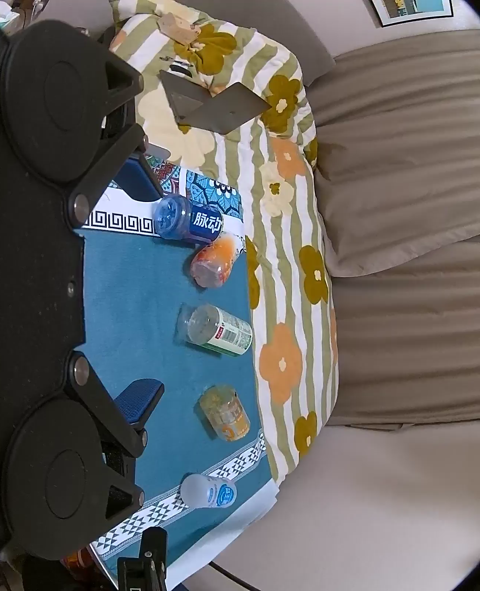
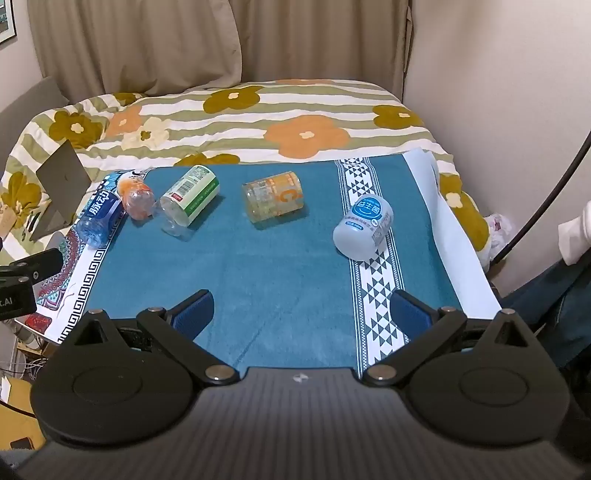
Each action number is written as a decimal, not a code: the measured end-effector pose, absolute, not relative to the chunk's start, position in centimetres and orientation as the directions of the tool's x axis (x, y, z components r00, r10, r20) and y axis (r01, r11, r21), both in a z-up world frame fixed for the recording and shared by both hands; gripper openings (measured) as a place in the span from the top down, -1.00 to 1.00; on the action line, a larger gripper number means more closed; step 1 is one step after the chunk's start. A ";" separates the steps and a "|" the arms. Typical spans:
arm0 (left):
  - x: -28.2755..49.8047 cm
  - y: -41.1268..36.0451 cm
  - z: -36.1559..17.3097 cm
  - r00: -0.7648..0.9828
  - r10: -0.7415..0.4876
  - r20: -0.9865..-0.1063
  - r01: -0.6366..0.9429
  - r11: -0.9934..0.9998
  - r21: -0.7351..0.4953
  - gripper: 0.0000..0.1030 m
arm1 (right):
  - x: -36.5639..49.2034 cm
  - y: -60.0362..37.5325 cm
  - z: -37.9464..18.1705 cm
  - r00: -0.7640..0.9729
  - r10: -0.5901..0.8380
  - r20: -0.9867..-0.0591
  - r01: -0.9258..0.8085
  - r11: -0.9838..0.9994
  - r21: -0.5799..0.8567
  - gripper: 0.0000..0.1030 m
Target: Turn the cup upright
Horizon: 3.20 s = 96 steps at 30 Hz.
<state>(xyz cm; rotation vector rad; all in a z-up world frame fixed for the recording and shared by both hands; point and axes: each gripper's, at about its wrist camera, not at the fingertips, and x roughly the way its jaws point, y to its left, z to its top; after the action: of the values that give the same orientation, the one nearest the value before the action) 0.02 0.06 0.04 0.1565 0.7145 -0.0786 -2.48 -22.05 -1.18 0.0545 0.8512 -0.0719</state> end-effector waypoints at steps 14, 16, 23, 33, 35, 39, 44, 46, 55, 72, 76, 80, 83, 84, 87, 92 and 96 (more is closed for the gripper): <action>0.6 0.1 -0.4 0.745 -0.021 -0.666 0.116 0.988 0.099 -1.00 | -2.2 -21.8 -1.6 0.645 -0.029 -0.764 0.080 0.996 0.029 -1.00; 0.7 0.1 -0.4 0.744 -0.019 -0.668 0.115 0.988 0.101 -1.00 | -2.0 -21.7 -1.5 0.641 -0.027 -0.767 0.077 0.997 0.029 -1.00; 0.7 0.2 -0.4 0.741 -0.018 -0.671 0.112 0.989 0.098 -1.00 | -1.7 -21.6 -1.8 0.635 -0.035 -0.772 0.077 0.997 0.019 -1.00; 1.0 0.6 -0.3 0.737 -0.012 -0.675 0.105 0.990 0.097 -1.00 | -1.4 -21.6 -1.9 0.621 -0.032 -0.783 0.075 0.997 0.018 -1.00; 1.1 0.7 -0.3 0.737 -0.010 -0.676 0.104 0.990 0.098 -1.00 | -1.4 -21.7 -1.9 0.621 -0.031 -0.783 0.076 0.997 0.021 -1.00; 1.1 0.7 -0.3 0.736 -0.011 -0.677 0.105 0.990 0.098 -1.00 | -1.3 -21.6 -1.9 0.619 -0.033 -0.785 0.079 0.997 0.020 -1.00; 1.2 0.9 -0.4 0.735 -0.011 -0.678 0.106 0.989 0.098 -1.00 | -0.9 -21.5 -1.8 0.618 -0.034 -0.785 0.081 0.996 0.020 -1.00; 1.2 0.9 -0.4 0.735 -0.011 -0.678 0.105 0.990 0.097 -1.00 | -0.9 -21.5 -1.8 0.619 -0.033 -0.785 0.080 0.997 0.021 -1.00; 1.6 0.7 -0.5 0.728 -0.008 -0.685 0.101 0.990 0.096 -1.00 | -0.9 -21.5 -1.8 0.619 -0.035 -0.785 0.081 0.997 0.020 -1.00; 1.9 0.2 -0.4 0.723 -0.002 -0.691 0.084 0.993 0.084 -1.00 | -0.6 -21.4 -1.6 0.619 -0.032 -0.784 0.076 0.997 0.020 -1.00; 1.7 0.2 -0.3 0.727 -0.006 -0.686 0.083 0.993 0.079 -1.00 | -0.7 -21.4 -1.6 0.620 -0.033 -0.784 0.078 0.997 0.020 -1.00; 1.5 0.2 -0.2 0.728 -0.008 -0.685 0.082 0.994 0.075 -1.00 | -0.3 -21.5 -1.6 0.622 -0.034 -0.782 0.072 0.997 0.014 -1.00; 1.4 0.1 -0.1 0.727 -0.004 -0.686 0.079 0.994 0.078 -1.00 | 0.1 -21.7 -1.6 0.625 -0.030 -0.780 0.064 0.998 0.013 -1.00; 1.4 0.0 -0.1 0.727 -0.002 -0.686 0.077 0.994 0.079 -1.00 | 0.1 -21.8 -1.6 0.626 -0.029 -0.779 0.062 0.998 0.013 -1.00; 1.3 -0.1 -0.1 0.728 0.004 -0.686 0.070 0.994 0.079 -1.00 | 0.1 -21.9 -1.6 0.628 -0.025 -0.778 0.059 0.998 0.015 -1.00; 1.1 -0.3 0.0 0.725 0.012 -0.689 0.055 0.996 0.075 -1.00 | -0.4 -22.0 -1.5 0.633 -0.017 -0.774 0.051 0.999 0.019 -1.00; 1.3 -0.5 0.3 0.722 0.020 -0.692 0.033 0.997 0.063 -1.00 | -0.7 -22.4 -1.4 0.639 -0.002 -0.769 0.039 0.999 0.030 -1.00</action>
<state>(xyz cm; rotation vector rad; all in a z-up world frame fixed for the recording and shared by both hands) 1.28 -0.47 0.34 0.0725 0.7649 -0.0076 -0.66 -22.36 -1.38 0.0451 0.8769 -0.0238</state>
